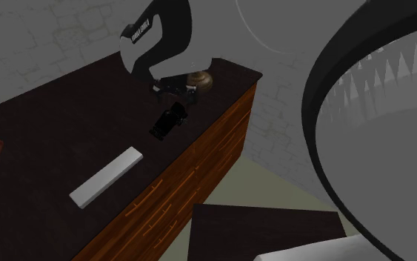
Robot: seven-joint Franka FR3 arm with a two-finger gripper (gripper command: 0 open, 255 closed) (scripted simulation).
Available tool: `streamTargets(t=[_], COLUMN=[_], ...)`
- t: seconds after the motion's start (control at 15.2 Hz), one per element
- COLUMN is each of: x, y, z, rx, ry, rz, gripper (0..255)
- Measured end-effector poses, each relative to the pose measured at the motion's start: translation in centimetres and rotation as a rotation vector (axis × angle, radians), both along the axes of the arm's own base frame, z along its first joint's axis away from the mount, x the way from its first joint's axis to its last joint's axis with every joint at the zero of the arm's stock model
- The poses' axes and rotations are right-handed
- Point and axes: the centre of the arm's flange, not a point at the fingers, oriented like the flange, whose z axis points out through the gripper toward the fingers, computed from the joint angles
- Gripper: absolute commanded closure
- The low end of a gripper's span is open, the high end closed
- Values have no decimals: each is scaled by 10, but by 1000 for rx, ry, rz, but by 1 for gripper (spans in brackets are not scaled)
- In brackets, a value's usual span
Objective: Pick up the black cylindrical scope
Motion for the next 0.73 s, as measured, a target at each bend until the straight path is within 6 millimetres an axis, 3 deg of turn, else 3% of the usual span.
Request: streamTargets(t=[0.4,0.46,0.73], x=[1,1,1], y=[1,1,1], z=[-28,-30,-31], rx=[1,1,2], ry=[-1,-1,-3], rz=[-2,-2,-3], gripper=[0,255,255])
